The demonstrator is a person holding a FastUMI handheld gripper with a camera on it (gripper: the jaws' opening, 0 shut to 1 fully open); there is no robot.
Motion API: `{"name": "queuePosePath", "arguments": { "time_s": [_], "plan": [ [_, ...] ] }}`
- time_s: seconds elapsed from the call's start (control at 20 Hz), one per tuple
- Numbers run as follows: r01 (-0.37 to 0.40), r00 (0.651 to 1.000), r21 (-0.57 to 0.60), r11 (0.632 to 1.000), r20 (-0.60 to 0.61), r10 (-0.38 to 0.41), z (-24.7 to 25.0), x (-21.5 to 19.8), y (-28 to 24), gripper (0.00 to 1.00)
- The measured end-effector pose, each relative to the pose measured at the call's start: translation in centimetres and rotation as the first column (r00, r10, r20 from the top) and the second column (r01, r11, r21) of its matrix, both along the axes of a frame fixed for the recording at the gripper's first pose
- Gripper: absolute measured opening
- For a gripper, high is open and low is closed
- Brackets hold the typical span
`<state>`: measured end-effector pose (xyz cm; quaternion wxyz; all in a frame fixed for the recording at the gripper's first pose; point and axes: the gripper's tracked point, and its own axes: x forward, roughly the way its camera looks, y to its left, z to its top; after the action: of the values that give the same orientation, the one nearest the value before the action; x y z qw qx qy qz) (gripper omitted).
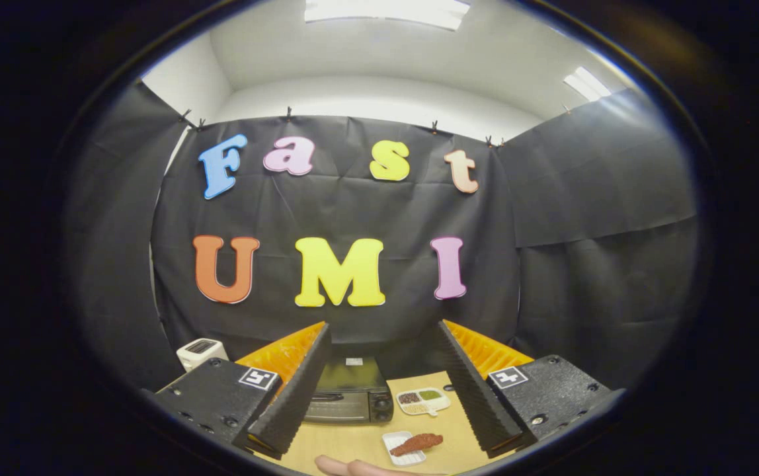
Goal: Open the toaster oven, put the food inside, and close the toaster oven door.
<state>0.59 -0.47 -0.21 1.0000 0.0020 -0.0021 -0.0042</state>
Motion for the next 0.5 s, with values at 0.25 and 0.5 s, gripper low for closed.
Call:
{"name": "queuePosePath", "arguments": {
  "time_s": [0.25,0.5],
  "plan": [
    [-0.008,1.000,0.003,1.000,0.003,0.008,-0.4,0.4,0.3,1.00],
    [-0.026,0.999,-0.006,1.000,-0.028,0.025,-2.4,3.6,1.4,1.00]
  ]
}}
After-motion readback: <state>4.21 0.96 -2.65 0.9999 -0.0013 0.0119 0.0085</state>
